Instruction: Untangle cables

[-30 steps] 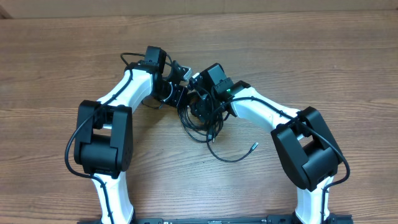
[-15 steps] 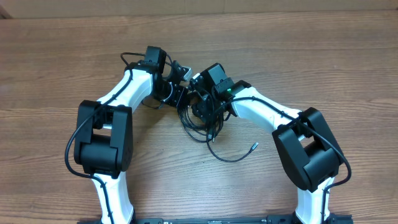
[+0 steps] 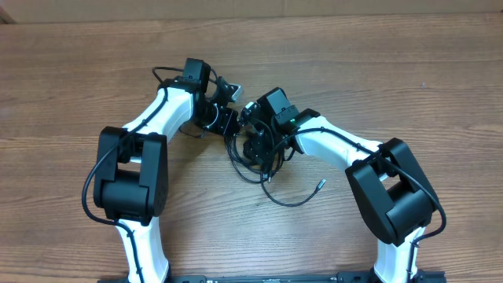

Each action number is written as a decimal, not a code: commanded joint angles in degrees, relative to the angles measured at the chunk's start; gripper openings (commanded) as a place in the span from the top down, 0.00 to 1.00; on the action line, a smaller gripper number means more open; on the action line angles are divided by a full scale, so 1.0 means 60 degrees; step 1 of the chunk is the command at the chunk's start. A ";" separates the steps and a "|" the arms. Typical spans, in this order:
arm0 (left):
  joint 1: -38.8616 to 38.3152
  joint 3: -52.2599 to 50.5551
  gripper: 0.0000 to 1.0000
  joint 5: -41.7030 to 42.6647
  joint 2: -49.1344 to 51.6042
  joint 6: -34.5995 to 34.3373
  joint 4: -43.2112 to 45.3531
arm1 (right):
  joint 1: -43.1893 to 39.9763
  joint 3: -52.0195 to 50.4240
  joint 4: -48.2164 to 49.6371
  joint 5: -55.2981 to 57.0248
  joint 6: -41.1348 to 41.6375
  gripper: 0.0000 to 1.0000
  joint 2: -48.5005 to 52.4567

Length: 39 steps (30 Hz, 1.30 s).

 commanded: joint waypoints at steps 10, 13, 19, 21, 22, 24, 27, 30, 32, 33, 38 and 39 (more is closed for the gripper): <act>0.0415 0.0131 0.96 0.0481 0.0117 -0.0532 0.0036 | 0.0033 -0.0248 0.0168 -0.1359 0.0098 0.67 -0.0095; 0.0415 0.0131 0.96 0.0477 0.0117 -0.0528 0.0040 | 0.0033 -0.0248 0.0317 -0.1351 0.0098 0.70 -0.0095; 0.0415 0.0124 0.96 0.0477 0.0117 -0.0525 0.0000 | 0.0033 -0.0262 0.0222 -0.0306 0.0076 0.68 -0.0095; 0.0412 0.0124 0.96 0.0477 0.0117 -0.0525 -0.0004 | 0.0051 -0.0328 0.0211 -0.0011 0.0025 0.67 -0.0095; 0.0412 0.0124 0.96 0.0477 0.0117 -0.0525 -0.0007 | 0.0062 -0.0357 0.0208 0.0015 0.0025 0.66 -0.0095; 0.0412 0.0124 0.96 0.0477 0.0117 -0.0525 -0.0015 | 0.0062 -0.0437 0.0226 0.0011 0.0025 0.65 -0.0095; 0.0412 0.0124 0.96 0.0481 0.0117 -0.0525 -0.0033 | 0.0062 -0.0641 0.0375 0.0015 0.0029 0.65 -0.0095; 0.0408 0.0124 0.96 0.0481 0.0117 -0.0528 -0.0040 | 0.0062 -0.0874 0.0561 0.0113 0.0029 0.65 -0.0095; 0.0408 0.0124 0.96 0.0481 0.0117 -0.0528 -0.0044 | 0.0062 -0.0965 0.0597 0.0273 0.0033 0.68 -0.0095; 0.0408 0.0124 0.96 0.0481 0.0117 -0.0528 -0.0040 | 0.0062 -0.0969 0.0594 0.0339 0.0029 0.73 -0.0095; 0.0415 0.0124 0.96 0.0477 0.0117 -0.0525 -0.0029 | 0.0029 -0.0670 0.0645 0.0328 0.0368 0.96 -0.0288; 0.0419 0.0124 0.96 0.0481 0.0117 -0.0528 -0.0025 | -0.0011 -0.0554 0.0630 0.0324 0.0597 0.96 -0.0437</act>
